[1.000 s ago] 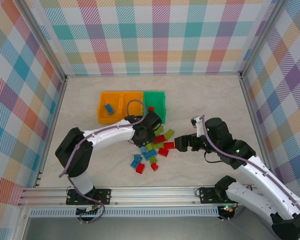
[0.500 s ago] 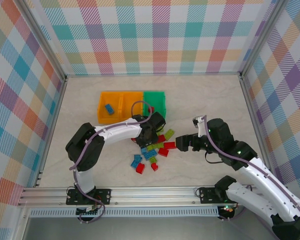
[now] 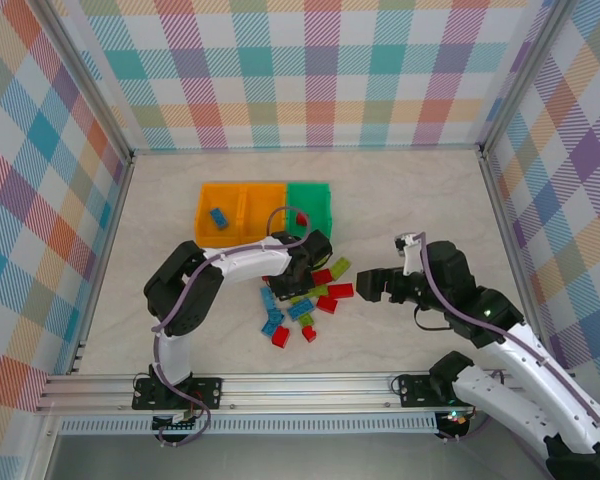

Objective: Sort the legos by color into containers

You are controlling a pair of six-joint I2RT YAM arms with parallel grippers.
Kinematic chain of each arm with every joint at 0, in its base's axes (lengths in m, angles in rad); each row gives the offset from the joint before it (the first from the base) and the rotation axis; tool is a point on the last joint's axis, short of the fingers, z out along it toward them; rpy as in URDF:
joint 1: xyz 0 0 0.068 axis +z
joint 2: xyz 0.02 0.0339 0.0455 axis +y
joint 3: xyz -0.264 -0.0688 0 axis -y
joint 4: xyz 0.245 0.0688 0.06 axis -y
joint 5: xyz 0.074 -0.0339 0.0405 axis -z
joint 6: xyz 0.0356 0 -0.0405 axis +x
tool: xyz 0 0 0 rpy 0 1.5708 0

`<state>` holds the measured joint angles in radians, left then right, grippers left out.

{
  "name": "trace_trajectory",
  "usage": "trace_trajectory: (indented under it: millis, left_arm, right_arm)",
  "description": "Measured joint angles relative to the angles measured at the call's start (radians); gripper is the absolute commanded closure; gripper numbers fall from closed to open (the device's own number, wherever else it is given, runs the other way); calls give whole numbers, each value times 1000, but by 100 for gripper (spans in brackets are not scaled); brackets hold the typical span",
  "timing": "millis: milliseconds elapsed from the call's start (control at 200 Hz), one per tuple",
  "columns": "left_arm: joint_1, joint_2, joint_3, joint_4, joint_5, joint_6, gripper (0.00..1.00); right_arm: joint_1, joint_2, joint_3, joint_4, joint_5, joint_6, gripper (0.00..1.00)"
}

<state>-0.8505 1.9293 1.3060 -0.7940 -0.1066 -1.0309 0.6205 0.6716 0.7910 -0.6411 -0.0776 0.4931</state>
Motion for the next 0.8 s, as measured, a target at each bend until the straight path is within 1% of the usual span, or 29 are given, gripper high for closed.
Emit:
trace_trajectory:
  millis: [105,175,285,365,445,510,585,715,800]
  left_arm:
    - [0,-13,0,4,-3,27,85]
    - [0,-48,0,3,-19,45,85]
    - [2,-145,18,-9,-77,81,85]
    - [15,-207,72,-19,-132,114,85]
    - [39,-235,144,-19,-182,151,85]
    - [84,-235,204,-16,-218,187,84]
    - [159,-212,268,-17,-255,231,84]
    - [288,-94,398,-14,-291,291,83]
    - [351,-9,442,-3,-283,327,82]
  right_arm:
    - [0,-24,0,-19,2,24,0]
    - [0,-37,0,-30,-13,43,0]
    - [0,-39,0,-43,-71,59,0]
    - [0,-18,0,-53,-122,61,0]
    - [0,19,2,-65,-163,61,0]
    - [0,50,5,-72,-178,60,0]
    - [0,80,7,-76,-182,57,0]
    - [0,86,7,-63,-177,53,0]
    - [0,94,8,-38,-165,45,0]
